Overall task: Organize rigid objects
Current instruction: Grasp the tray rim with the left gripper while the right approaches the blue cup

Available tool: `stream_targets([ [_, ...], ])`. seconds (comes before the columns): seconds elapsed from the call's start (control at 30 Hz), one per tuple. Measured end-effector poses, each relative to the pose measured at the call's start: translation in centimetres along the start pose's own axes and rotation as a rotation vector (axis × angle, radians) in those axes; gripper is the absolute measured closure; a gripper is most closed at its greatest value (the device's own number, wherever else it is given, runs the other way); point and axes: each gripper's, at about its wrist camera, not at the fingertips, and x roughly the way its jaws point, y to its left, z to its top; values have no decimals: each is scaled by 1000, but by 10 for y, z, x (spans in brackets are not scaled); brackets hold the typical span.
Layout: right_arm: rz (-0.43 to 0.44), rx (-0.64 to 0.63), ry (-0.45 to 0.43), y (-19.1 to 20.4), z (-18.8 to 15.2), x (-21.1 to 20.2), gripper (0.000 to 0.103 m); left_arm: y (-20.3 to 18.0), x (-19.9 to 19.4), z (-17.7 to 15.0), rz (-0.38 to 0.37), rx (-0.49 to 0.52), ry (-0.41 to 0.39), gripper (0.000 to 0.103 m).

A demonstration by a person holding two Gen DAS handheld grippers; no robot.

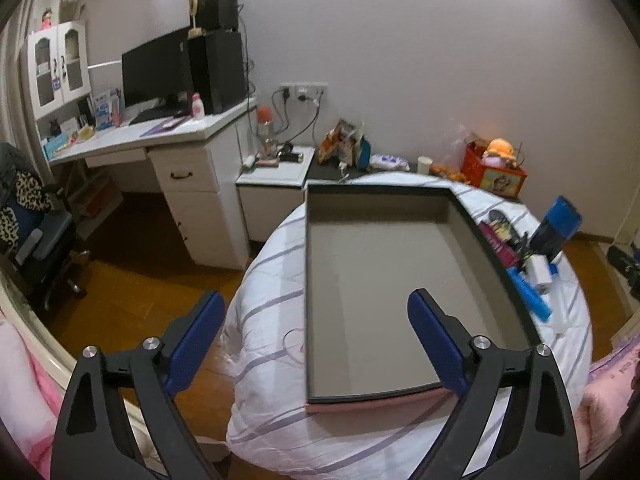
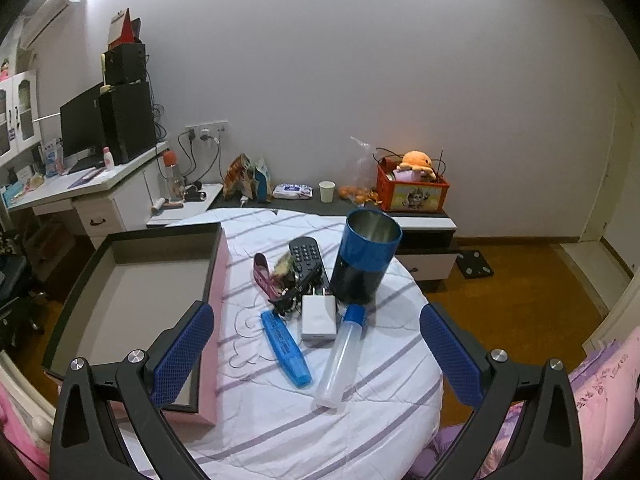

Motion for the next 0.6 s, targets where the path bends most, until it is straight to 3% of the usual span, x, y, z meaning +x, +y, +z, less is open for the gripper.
stream_targets([
  [0.27, -24, 15, 45, -10, -11, 18, 0, -1, 39, -10, 20, 37, 94, 23],
  [0.43, -41, 41, 58, -22, -13, 27, 0, 1, 54, -10, 20, 43, 133, 41],
  [0.5, -47, 58, 62, -30, -14, 32, 0, 1, 60, -11, 18, 50, 150, 41],
  [0.6, -46, 89, 58, -42, -15, 40, 0, 2, 67, -13, 18, 57, 171, 55],
])
